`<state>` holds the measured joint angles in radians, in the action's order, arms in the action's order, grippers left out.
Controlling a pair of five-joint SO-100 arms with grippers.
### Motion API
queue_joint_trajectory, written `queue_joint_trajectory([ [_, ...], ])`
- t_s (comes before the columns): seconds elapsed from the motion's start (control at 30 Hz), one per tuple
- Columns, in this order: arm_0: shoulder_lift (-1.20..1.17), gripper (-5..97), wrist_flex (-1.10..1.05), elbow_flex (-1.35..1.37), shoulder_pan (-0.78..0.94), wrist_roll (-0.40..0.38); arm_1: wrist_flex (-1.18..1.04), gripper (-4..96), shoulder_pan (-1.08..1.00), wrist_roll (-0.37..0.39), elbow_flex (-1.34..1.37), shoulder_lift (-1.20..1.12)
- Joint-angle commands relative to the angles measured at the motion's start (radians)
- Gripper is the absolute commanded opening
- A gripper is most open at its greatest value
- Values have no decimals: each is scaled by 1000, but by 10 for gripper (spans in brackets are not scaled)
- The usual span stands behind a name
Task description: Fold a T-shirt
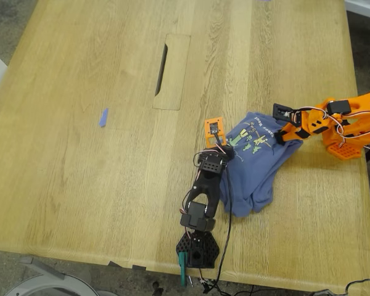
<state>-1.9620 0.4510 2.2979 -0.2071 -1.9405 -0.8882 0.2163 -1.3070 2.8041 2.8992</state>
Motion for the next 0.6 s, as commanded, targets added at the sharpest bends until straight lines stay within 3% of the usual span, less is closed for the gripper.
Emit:
queue_joint_trajectory([
  [0.0,-18,0,-20,-9,78,-5,-55,1,-23,5,-3,60],
  [0.33,-110,0,14,8,258,0,-183,1,-101,-2,-21,186],
  [0.57,-255,0,150,-32,212,8,-230,1,-195,-12,-198,127],
])
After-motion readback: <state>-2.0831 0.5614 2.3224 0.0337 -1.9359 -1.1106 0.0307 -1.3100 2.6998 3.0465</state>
